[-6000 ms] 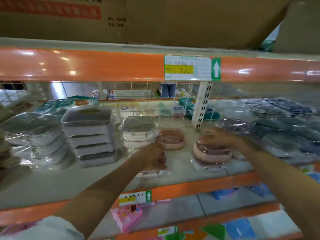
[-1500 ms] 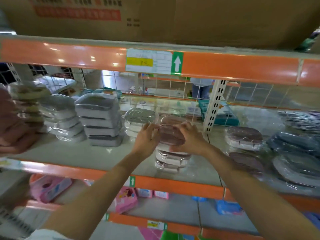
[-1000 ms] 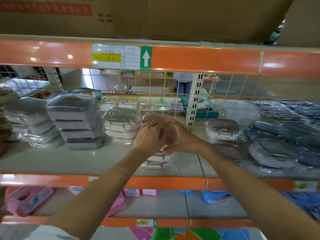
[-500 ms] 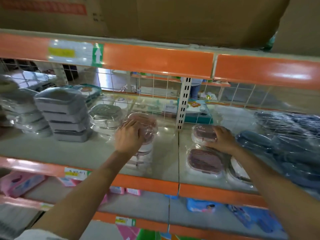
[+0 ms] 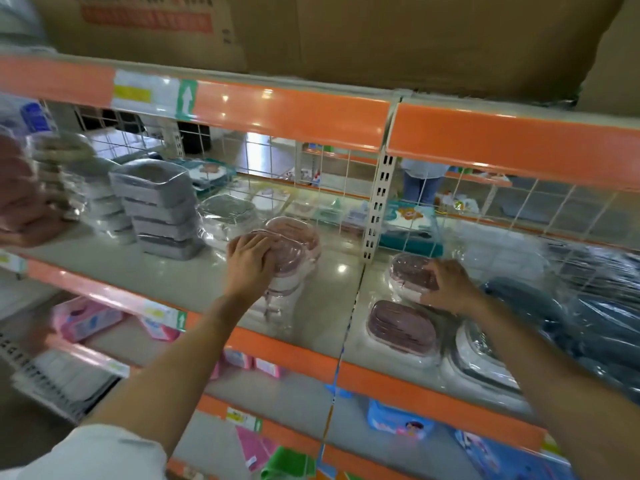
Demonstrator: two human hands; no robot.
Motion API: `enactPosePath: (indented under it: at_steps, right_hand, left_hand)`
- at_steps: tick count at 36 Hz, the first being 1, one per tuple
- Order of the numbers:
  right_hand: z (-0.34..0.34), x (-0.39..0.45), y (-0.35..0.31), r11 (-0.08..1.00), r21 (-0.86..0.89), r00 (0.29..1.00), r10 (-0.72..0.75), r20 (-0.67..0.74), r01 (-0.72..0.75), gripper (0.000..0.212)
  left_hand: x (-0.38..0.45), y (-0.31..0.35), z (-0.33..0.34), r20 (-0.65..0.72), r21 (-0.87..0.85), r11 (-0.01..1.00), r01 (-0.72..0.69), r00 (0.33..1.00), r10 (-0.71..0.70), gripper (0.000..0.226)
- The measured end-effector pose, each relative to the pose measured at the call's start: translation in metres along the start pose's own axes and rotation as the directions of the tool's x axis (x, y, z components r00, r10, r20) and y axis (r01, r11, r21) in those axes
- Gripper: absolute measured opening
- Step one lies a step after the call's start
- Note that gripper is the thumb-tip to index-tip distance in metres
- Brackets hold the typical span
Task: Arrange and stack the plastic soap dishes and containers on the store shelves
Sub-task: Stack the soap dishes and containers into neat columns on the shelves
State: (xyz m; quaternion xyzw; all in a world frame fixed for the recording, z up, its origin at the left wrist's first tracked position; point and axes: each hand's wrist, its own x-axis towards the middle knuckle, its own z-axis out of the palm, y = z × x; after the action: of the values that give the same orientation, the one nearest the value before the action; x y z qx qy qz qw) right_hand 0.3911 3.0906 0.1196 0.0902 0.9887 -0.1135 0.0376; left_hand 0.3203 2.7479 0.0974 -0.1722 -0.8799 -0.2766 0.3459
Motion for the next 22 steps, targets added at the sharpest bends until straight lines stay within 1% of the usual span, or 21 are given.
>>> enactPosePath:
  at_steps: [1, 3, 6, 7, 9, 12, 14, 16, 18, 21, 22]
  right_hand:
    - [0.0, -0.002, 0.001, 1.0, 0.006, 1.0, 0.005, -0.004, -0.005, 0.069]
    - [0.0, -0.003, 0.002, 0.999, 0.033, 1.0, 0.023, -0.02, -0.023, 0.072]
    - [0.001, -0.005, -0.003, 0.998, 0.055, 0.997, 0.04, -0.067, -0.036, 0.081]
    - [0.002, -0.005, -0.006, 0.996, 0.082, 0.994, 0.044, -0.102, -0.035, 0.083]
    - [0.003, -0.004, -0.018, 0.977, 0.213, 0.985, 0.048, -0.165, -0.012, 0.079]
    - [0.003, -0.001, -0.049, 0.9, 0.427, 0.974, 0.012, -0.226, 0.088, 0.076]
    - [0.001, 0.0, -0.073, 0.853, 0.499, 0.971, -0.033, -0.236, 0.151, 0.082]
    - [0.0, 0.0, -0.101, 0.835, 0.506, 0.966, -0.11, -0.236, 0.218, 0.078]
    - [0.0, 0.0, -0.13, 0.833, 0.47, 0.949, -0.189, -0.253, 0.291, 0.074]
    - [-0.002, 0.003, -0.171, 0.807, 0.443, 0.917, -0.301, -0.261, 0.391, 0.074]
    - [-0.003, 0.004, -0.181, 0.803, 0.442, 0.914, -0.315, -0.255, 0.4, 0.073]
  left_hand:
    - [-0.001, 0.001, 0.0, -0.018, 0.015, 1.0, 0.019, 1.0, -0.019, 0.039]
    - [-0.001, 0.004, -0.002, -0.011, 0.039, 0.995, 0.088, 0.996, -0.088, 0.041]
    - [0.0, 0.007, -0.006, 0.053, 0.081, 0.985, 0.153, 0.986, -0.157, 0.045]
    - [0.001, 0.007, -0.008, 0.088, 0.095, 0.985, 0.146, 0.984, -0.154, 0.046]
    - [0.003, 0.003, -0.011, 0.156, 0.109, 0.989, 0.095, 0.981, -0.111, 0.048]
    - [0.007, -0.004, -0.015, 0.221, 0.112, 0.993, 0.028, 0.974, -0.053, 0.047]
    - [0.009, -0.004, -0.021, 0.242, 0.088, 0.996, 0.024, 0.969, -0.045, 0.041]
    - [0.011, -0.001, -0.025, 0.231, 0.028, 0.999, 0.042, 0.972, -0.047, 0.033]
    - [0.013, 0.0, -0.033, 0.211, -0.108, 0.987, 0.118, 0.973, -0.093, 0.027]
    - [0.016, -0.004, -0.045, 0.256, -0.339, 0.894, 0.293, 0.943, -0.212, 0.032]
    - [0.017, -0.004, -0.046, 0.248, -0.39, 0.864, 0.317, 0.94, -0.233, 0.036]
